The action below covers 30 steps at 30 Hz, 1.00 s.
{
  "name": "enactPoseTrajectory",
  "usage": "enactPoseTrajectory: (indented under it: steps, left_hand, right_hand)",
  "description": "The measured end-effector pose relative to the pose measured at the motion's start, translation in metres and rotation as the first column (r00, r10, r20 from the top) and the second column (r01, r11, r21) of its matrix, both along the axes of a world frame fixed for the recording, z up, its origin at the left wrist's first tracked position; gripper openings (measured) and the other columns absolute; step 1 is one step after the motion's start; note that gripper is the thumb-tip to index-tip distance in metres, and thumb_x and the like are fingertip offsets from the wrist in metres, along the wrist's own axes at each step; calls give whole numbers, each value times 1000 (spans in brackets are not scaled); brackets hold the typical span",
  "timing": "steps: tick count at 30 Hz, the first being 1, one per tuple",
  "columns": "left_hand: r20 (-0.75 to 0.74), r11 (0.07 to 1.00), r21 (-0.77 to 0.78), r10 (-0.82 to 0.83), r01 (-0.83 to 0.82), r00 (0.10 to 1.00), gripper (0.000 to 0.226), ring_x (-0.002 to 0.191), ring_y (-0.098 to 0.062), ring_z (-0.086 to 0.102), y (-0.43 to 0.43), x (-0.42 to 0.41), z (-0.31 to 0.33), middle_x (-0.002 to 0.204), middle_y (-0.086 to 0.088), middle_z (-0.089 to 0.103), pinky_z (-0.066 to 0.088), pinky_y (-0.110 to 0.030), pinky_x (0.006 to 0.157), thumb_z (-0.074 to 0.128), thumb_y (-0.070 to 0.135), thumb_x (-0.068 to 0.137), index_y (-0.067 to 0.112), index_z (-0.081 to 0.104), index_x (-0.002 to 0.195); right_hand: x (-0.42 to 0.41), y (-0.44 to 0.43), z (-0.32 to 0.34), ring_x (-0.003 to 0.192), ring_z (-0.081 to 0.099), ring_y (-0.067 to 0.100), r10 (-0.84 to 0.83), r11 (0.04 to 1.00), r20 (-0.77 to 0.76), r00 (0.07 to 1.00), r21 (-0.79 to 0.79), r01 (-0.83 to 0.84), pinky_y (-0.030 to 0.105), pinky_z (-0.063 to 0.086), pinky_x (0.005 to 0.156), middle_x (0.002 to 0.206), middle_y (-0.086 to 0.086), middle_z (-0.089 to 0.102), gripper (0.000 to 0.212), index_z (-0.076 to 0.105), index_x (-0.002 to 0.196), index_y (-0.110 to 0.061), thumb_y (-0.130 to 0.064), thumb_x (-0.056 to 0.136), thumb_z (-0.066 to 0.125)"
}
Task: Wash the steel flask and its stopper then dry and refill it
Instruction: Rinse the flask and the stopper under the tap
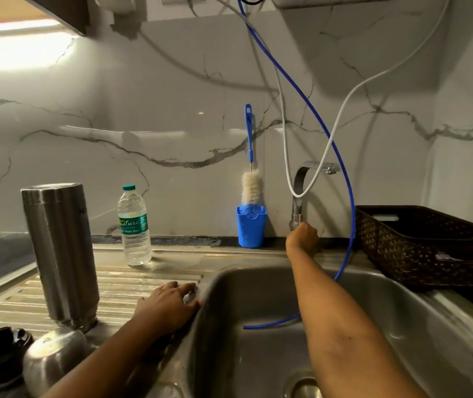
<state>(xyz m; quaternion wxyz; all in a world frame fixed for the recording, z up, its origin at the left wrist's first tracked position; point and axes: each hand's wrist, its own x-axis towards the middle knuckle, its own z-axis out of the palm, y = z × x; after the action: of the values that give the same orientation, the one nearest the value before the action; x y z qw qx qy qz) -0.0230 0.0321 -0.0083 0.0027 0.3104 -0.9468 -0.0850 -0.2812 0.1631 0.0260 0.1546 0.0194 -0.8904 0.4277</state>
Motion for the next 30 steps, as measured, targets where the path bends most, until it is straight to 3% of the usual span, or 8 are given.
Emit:
enactPoseTrajectory:
  steps: [8, 16, 20, 21, 25, 27, 30]
  left_hand:
    - [-16, 1000, 7, -4, 4, 1000, 61, 144, -23, 19, -2, -1, -2, 158, 0, 16, 23, -51, 114, 33, 63, 93, 40, 20, 148]
    - [-17, 1000, 2, -9, 9, 1000, 62, 144, -24, 20, -3, -3, -3, 158, 0, 16, 25, -51, 113, 32, 64, 93, 39, 19, 148]
    - [-19, 1000, 4, -3, 3, 1000, 63, 144, -24, 20, -6, -3, -6, 159, 0, 16, 24, -52, 113, 33, 65, 92, 40, 20, 148]
    - [-21, 1000, 12, -1, 1, 1000, 63, 144, -24, 19, -6, -3, -5, 159, -1, 16, 24, -53, 114, 33, 65, 92, 40, 20, 148]
    - [-46, 999, 43, 3, -1, 999, 63, 142, -25, 24, 2, 3, 2, 157, -3, 21, 27, -49, 113, 38, 62, 92, 37, 23, 147]
    - [-104, 997, 79, -13, 22, 995, 61, 139, -25, 31, 13, 12, 13, 153, -5, 30, 31, -44, 111, 45, 56, 92, 31, 29, 146]
    - [-252, 990, 129, -25, 59, 967, 58, 129, -23, 45, 31, 28, 35, 145, -7, 44, 37, -36, 103, 54, 46, 92, 22, 40, 142]
  right_hand:
    - [1, 1, -5, 96, 63, 24, 16, 979, -93, 996, 205, 4, 25, 39, 63, 107, 13, 65, 26, 59, 113, -4, -16, 100, 40]
    - [-1, 0, -6, 96, 63, 24, 14, 967, -133, 991, 252, 20, 25, 38, 64, 107, 13, 65, 26, 59, 112, -4, -15, 99, 39]
    - [1, 0, -5, 96, 63, 24, 24, 981, -105, 994, 195, -3, 27, 42, 66, 109, 13, 64, 24, 57, 114, -4, -17, 99, 44]
    - [5, 1, -4, 99, 62, 25, 27, 985, -83, 996, 170, -12, 28, 45, 68, 113, 14, 62, 27, 53, 120, -4, -18, 97, 48]
    - [36, 8, 3, 121, 49, 33, 112, 985, 14, 994, 131, -113, 37, 49, 88, 144, 21, 34, 77, 14, 147, -3, -20, 89, 62]
    - [60, 13, 9, 124, 46, 32, 151, 973, 11, 988, 174, -151, 36, 49, 89, 147, 20, 29, 79, 9, 148, -7, -18, 90, 61]
    - [94, 23, 16, 123, 47, 30, 270, 930, 24, 963, 253, -267, 36, 48, 89, 143, 16, 37, 75, 15, 148, -9, -19, 90, 61]
